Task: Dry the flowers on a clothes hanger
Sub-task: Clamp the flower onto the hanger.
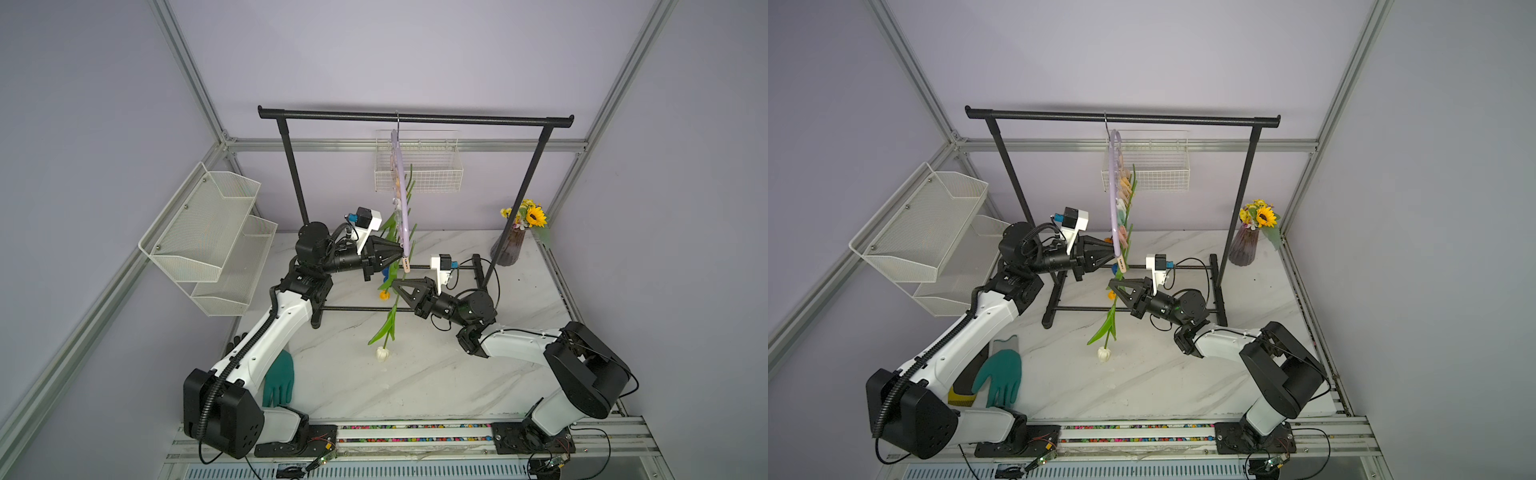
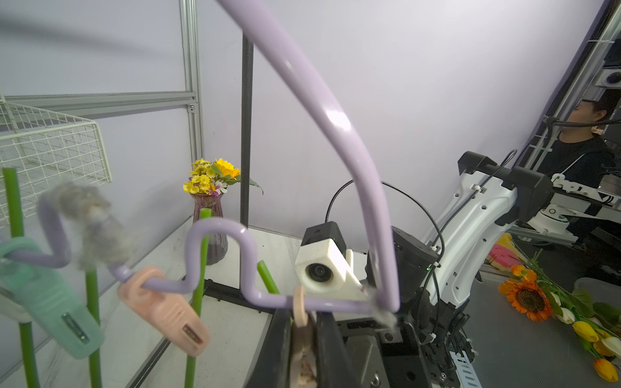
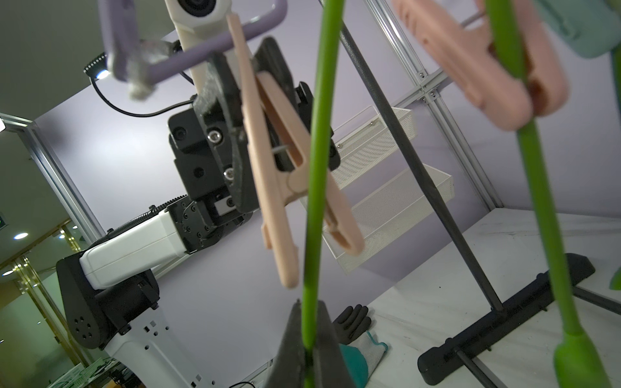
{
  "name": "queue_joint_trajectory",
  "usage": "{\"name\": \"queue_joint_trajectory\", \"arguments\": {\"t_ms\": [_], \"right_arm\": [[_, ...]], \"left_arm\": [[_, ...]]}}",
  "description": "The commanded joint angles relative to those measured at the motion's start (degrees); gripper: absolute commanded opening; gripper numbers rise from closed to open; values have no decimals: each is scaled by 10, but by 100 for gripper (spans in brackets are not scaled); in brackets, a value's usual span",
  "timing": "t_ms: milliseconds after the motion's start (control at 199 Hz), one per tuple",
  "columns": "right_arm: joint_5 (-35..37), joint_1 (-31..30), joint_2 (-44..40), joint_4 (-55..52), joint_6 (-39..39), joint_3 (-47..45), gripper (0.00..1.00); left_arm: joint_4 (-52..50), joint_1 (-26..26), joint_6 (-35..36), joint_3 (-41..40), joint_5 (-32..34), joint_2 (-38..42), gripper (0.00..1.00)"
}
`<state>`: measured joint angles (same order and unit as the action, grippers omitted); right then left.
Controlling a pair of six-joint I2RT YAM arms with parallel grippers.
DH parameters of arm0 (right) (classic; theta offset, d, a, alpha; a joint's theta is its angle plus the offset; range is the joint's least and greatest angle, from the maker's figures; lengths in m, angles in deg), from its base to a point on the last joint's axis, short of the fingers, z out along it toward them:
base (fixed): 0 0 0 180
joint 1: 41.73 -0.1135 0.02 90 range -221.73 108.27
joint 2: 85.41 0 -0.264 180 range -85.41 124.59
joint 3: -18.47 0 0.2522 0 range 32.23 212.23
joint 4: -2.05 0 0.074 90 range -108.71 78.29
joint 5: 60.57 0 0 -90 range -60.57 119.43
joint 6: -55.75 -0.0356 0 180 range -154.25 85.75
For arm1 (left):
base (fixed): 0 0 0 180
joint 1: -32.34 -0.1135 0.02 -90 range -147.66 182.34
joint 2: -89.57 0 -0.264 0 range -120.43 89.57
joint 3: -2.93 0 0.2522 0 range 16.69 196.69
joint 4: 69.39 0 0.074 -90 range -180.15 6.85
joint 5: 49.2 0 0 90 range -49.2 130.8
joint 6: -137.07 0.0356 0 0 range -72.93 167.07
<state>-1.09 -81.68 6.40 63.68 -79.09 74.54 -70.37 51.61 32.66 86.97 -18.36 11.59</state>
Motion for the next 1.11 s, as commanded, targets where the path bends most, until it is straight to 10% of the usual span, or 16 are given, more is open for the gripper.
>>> {"name": "queue_joint_trajectory", "arguments": {"t_ms": [0, 342, 1101], "right_arm": [[-11, -5, 7, 11, 6, 21, 0], [-14, -6, 8, 7, 12, 26, 0], [2, -6, -11, 0, 37, 8, 0]], "left_arm": [[17, 1, -8, 20, 8, 1, 0], [19, 1, -7, 14, 10, 3, 1], [-13, 1, 14, 16, 29, 21, 64]]}}
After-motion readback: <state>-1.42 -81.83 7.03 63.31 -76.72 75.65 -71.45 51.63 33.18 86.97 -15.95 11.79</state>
